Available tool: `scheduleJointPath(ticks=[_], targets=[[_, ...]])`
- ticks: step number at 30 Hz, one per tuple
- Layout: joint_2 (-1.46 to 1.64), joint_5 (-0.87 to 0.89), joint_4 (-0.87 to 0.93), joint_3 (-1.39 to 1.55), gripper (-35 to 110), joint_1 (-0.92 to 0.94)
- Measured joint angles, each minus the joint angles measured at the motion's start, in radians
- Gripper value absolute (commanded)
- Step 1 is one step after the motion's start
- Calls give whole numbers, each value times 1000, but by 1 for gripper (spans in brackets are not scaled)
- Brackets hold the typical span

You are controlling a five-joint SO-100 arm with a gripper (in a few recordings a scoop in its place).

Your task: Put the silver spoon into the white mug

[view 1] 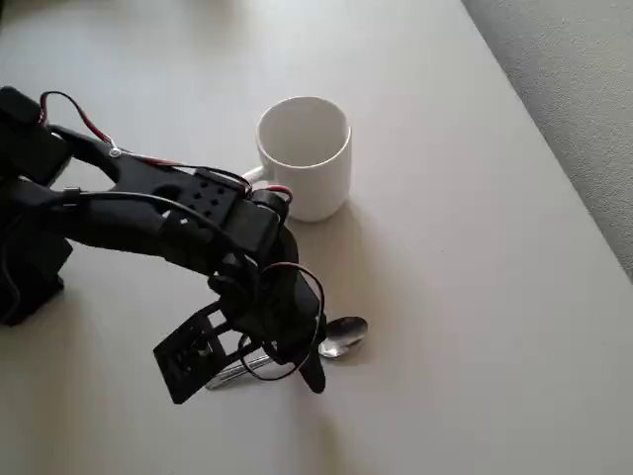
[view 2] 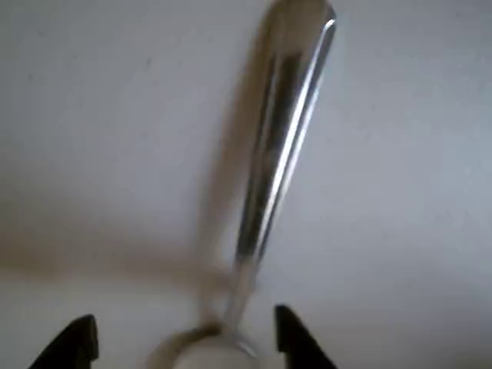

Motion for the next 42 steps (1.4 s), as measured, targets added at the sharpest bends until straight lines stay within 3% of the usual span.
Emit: scheduleJointPath(ticks=[10, 18, 23, 42], targets=[[-75, 0, 74, -67, 22, 0], [-322, -3, 310, -477, 17, 8], [-428, -3, 371, -664, 6, 25], [-457, -48, 393, -703, -2, 25]])
